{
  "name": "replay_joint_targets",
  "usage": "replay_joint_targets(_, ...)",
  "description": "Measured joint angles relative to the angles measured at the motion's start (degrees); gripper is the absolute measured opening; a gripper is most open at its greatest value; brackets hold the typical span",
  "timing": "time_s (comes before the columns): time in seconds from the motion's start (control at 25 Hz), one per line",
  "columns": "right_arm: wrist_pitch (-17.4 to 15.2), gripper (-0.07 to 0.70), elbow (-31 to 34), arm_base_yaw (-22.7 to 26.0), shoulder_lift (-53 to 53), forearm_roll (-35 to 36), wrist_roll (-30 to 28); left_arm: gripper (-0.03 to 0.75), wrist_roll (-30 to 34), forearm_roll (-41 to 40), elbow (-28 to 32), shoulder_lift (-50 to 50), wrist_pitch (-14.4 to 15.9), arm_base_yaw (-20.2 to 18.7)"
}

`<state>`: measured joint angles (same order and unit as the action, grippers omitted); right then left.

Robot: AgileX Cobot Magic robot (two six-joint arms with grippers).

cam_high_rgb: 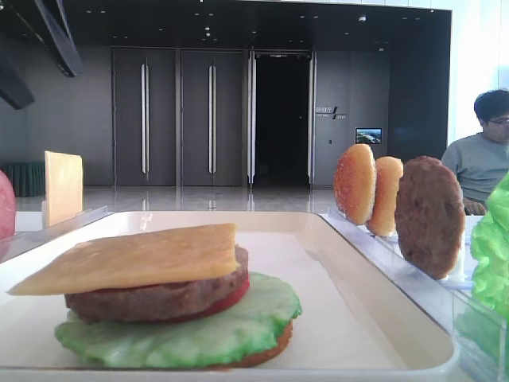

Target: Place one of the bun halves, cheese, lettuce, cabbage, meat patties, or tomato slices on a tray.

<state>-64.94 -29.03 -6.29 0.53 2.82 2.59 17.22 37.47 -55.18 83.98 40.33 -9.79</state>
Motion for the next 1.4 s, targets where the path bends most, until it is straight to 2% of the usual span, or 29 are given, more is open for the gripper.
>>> replay_joint_targets(0.08,0.0,0.542,0.0,0.0,0.0,0.0,0.0,0.45,-7.5,-11.3,-3.8,0.3,1.8,0.0)
replay_joint_targets(0.16,0.0,0.542,0.0,0.0,0.0,0.0,0.0,0.45,-16.4,-25.4,-8.5,0.8,5.6,0.0)
replay_joint_targets(0.28,0.0,0.542,0.0,0.0,0.0,0.0,0.0,0.45,-25.5,-40.7,-15.7,1.8,14.3,0.7)
replay_joint_targets(0.4,0.0,0.542,0.0,0.0,0.0,0.0,0.0,0.45,-27.6,-45.1,-21.5,3.1,21.5,3.6)
replay_joint_targets(0.48,0.0,0.542,0.0,0.0,0.0,0.0,0.0,0.45,-27.3,-45.5,-23.6,3.3,23.6,5.6)
replay_joint_targets(0.76,0.0,0.542,0.0,0.0,0.0,0.0,0.0,0.45,-23.1,-44.5,-25.8,3.3,26.8,11.8)
replay_joint_targets(0.88,0.0,0.542,0.0,0.0,0.0,0.0,0.0,0.45,-21.7,-43.8,-25.8,3.3,27.8,17.3)
replay_joint_targets(1.0,0.0,0.542,0.0,0.0,0.0,0.0,0.0,0.45,-19.9,-37.5,-25.8,3.3,27.7,24.6)
replay_joint_targets(1.12,0.0,0.542,0.0,0.0,0.0,0.0,0.0,0.45,-17.2,-32.7,-25.8,3.3,27.7,29.2)
replay_joint_targets(1.4,0.0,0.542,0.0,0.0,0.0,0.0,0.0,0.45,-12.6,-31.1,-25.8,2.5,28.6,29.9)
